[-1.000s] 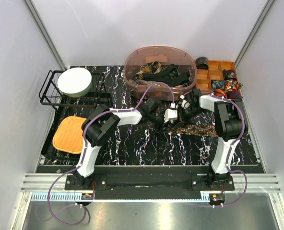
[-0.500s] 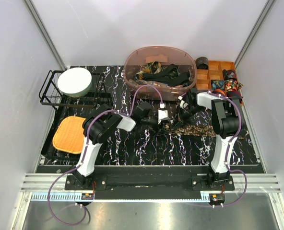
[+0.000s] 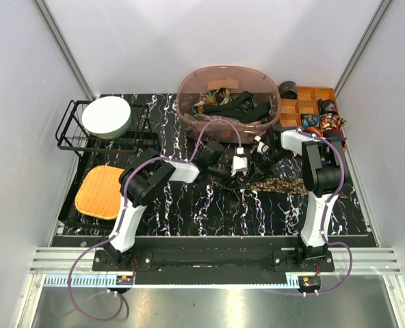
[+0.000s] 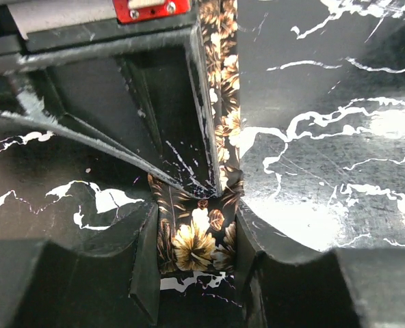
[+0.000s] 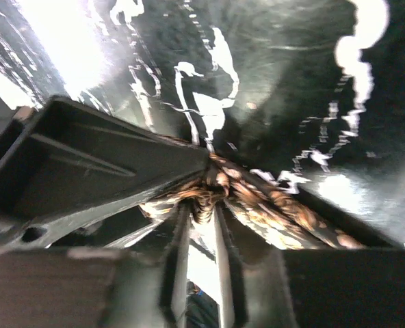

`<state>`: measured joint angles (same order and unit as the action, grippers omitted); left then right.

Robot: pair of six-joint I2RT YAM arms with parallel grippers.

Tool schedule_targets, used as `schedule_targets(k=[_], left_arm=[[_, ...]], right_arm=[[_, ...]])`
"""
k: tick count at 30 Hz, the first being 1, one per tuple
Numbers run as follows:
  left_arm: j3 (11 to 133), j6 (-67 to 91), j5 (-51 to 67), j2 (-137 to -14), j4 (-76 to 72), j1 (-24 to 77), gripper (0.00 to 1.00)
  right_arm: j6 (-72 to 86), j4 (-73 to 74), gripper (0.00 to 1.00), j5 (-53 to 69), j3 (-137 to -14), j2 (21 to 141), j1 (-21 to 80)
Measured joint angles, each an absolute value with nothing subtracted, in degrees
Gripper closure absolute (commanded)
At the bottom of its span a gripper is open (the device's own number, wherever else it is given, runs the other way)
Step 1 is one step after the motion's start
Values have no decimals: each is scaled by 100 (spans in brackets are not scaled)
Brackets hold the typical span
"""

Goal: Roll the ties
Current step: Roll the tie at the center of the board.

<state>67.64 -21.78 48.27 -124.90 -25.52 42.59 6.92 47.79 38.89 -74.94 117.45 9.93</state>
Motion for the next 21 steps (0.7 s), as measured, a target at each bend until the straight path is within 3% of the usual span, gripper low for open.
schedule_targets(k=[2, 5, 13, 21], left_arm=[[7004, -2471, 4600, -12405, -1824, 4316, 89], [7376, -2790, 4327, -12348, -906, 4379, 90], [8154, -3332, 3699, -12355, 786, 4427, 88], [8335, -3518, 3341, -12304, 1382, 4493, 87]], right_arm=[[576, 4834, 53, 3844, -7502, 11745, 950], [423, 4908, 45, 3900, -7502, 11736, 810], [344, 4565, 48, 4687, -7140, 11395, 598], [849, 3557, 62, 5116, -6847, 11393, 687]])
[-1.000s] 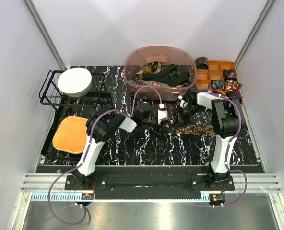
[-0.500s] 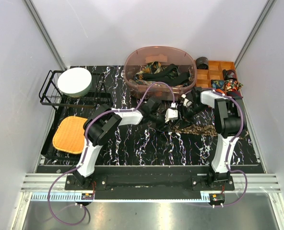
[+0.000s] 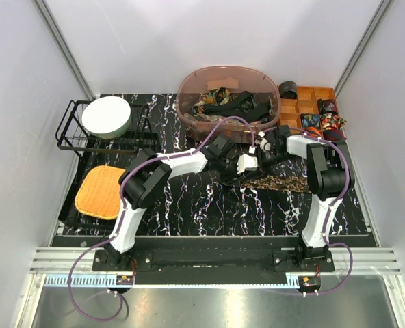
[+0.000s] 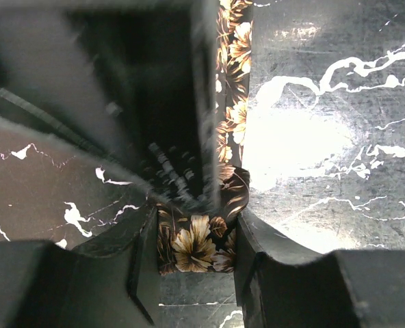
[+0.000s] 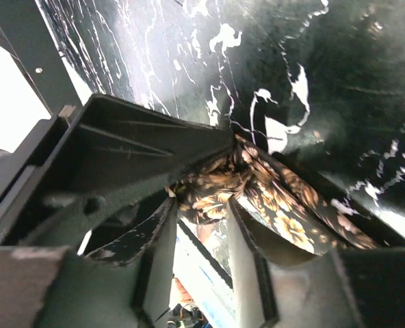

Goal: Roll the ties
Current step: Roll the tie at the center of the board.

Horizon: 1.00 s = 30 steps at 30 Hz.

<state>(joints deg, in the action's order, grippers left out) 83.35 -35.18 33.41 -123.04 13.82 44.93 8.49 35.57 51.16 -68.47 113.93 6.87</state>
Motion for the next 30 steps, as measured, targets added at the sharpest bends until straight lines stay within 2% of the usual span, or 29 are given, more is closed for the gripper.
schedule_targets(k=[4, 7, 9, 11, 12, 15, 23, 30], left_arm=[[8466, -3522, 3183, -12320, 1599, 4539, 87], [8499, -3540, 3122, -12322, 1680, 4550, 86], [8512, -3546, 3116, -12322, 1715, 4550, 86], [8532, -3555, 3109, -12326, 1745, 4550, 86], [8549, -3555, 3105, -12337, 1765, 4552, 86], [8589, -3555, 3087, -12348, 1817, 4558, 85], [8696, -3553, 2939, -12348, 2062, 4602, 71], [8737, -3575, 2886, -12335, 2233, 4644, 73]], right_arm=[[1004, 3343, 68, 5098, -6836, 11424, 777], [1057, 3295, 55, 5087, -6820, 11441, 803], [1055, 3280, 52, 5068, -6816, 11445, 808], [1052, 3258, 59, 5070, -6799, 11445, 810], [1052, 3234, 74, 5072, -6785, 11445, 812], [1070, 3173, 100, 5179, -6757, 11445, 819], [1133, 3162, 100, 5157, -6761, 11445, 860], [1142, 3240, 100, 5083, -6775, 11452, 921]])
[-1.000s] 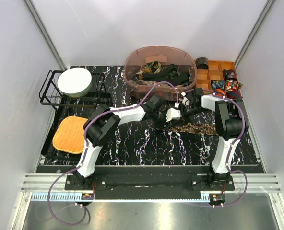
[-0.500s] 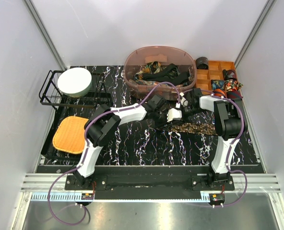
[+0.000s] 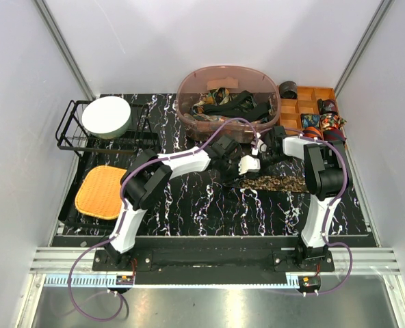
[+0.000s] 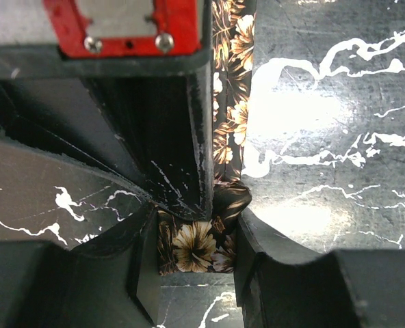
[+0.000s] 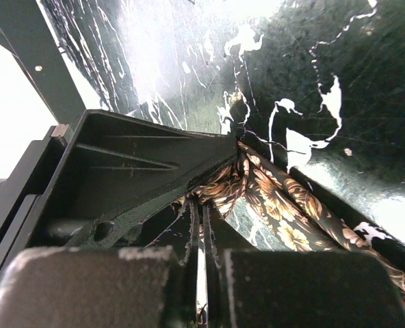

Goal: Roll the ties
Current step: Roll the tie at the center of the board.

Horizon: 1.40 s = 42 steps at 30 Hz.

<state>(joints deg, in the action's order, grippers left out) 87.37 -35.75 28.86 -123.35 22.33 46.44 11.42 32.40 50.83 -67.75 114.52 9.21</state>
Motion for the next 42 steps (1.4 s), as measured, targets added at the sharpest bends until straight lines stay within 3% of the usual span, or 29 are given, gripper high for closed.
schedule_targets(k=[9, 16, 27, 33, 37, 42], left_arm=[[9000, -3575, 2451, -12322, 2965, 4786, 73], [9002, -3575, 2265, -12245, 3328, 4864, 56], [8785, -2956, 2576, -12180, 3022, 4735, 38], [6912, -2447, 3345, -11428, 642, 4429, 23], [5680, -1955, 3896, -11277, -1697, 4202, 23], [5068, -1435, 4121, -11760, -4108, 4108, 24]], right_arm=[[1155, 3201, 100, 5148, -6650, 11441, 1050], [1396, 2779, 100, 5317, -6331, 11362, 1153], [1256, 3083, 100, 4731, -6364, 11356, 1208], [1168, 3354, 100, 4407, -6497, 11356, 1245], [1151, 3476, 100, 4250, -6552, 11356, 1267], [1135, 3623, 100, 4080, -6646, 11371, 1315]])
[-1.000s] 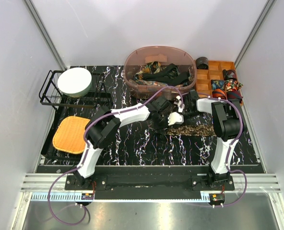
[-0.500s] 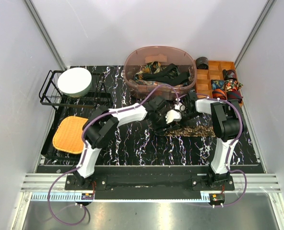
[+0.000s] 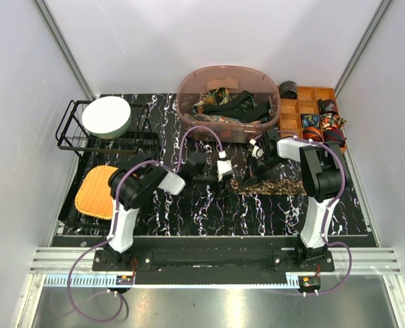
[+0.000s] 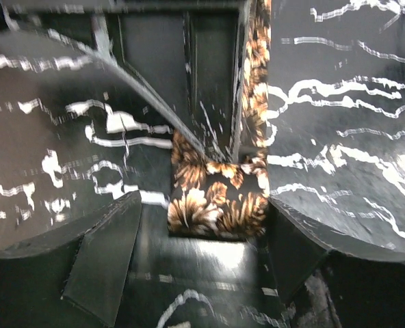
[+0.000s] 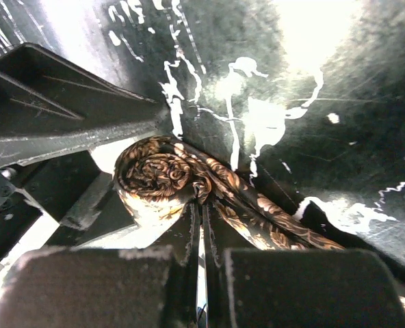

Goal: Roll the ties
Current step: Roll the tie at the center of the board.

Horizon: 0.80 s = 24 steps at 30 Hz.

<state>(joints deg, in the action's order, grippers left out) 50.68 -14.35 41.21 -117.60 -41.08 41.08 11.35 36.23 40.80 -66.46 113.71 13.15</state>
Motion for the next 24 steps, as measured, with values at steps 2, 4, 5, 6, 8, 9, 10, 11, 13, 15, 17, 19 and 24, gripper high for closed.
schedule_targets(k=[2, 4, 5, 6, 8, 9, 10, 11, 13, 15, 17, 19, 24], left_arm=[[5009, -1297, 4167, -12009, -4816, 4115, 28], [5013, -1197, 4213, -12186, -5251, 4132, 31], [5013, -1162, 4230, -12228, -5343, 4143, 36], [5017, -1131, 4248, -12274, -5439, 4160, 39], [5037, -1109, 4274, -12296, -5461, 4195, 51], [5063, -1109, 4287, -12296, -5413, 4211, 53], [5111, -1129, 4333, -12296, -5315, 4228, 56], [5177, -1177, 4344, -12291, -5183, 4246, 64], [5376, -1284, 4344, -12234, -4713, 4261, 71], [5658, -1470, 4320, -12149, -3992, 4276, 78], [6027, -1747, 4219, -12044, -3037, 4322, 82], [6473, -2036, 4053, -11987, -1981, 4394, 85], [7581, -2727, 3446, -12038, 266, 4615, 92]], right_arm=[[1138, 3699, 100, 4051, -6700, 11415, 1319], [1138, 3776, 100, 4012, -6759, 11456, 1319], [1138, 3806, 100, 3992, -6785, 11474, 1319], [1135, 3852, 100, 3972, -6820, 11498, 1319], [1138, 3916, 100, 3962, -6873, 11539, 1319], [1138, 3938, 100, 3955, -6895, 11555, 1319], [1138, 3942, 100, 3944, -6919, 11568, 1319], [1135, 3953, 100, 3907, -6952, 11570, 1315], [1133, 3970, 100, 3826, -6995, 11570, 1308], [1116, 3972, 92, 3787, -7024, 11568, 1299], [1094, 3975, 87, 3743, -7048, 11557, 1293], [1052, 3981, 82, 3682, -7059, 11528, 1291], [932, 4150, 71, 3601, -7150, 11524, 1253]])
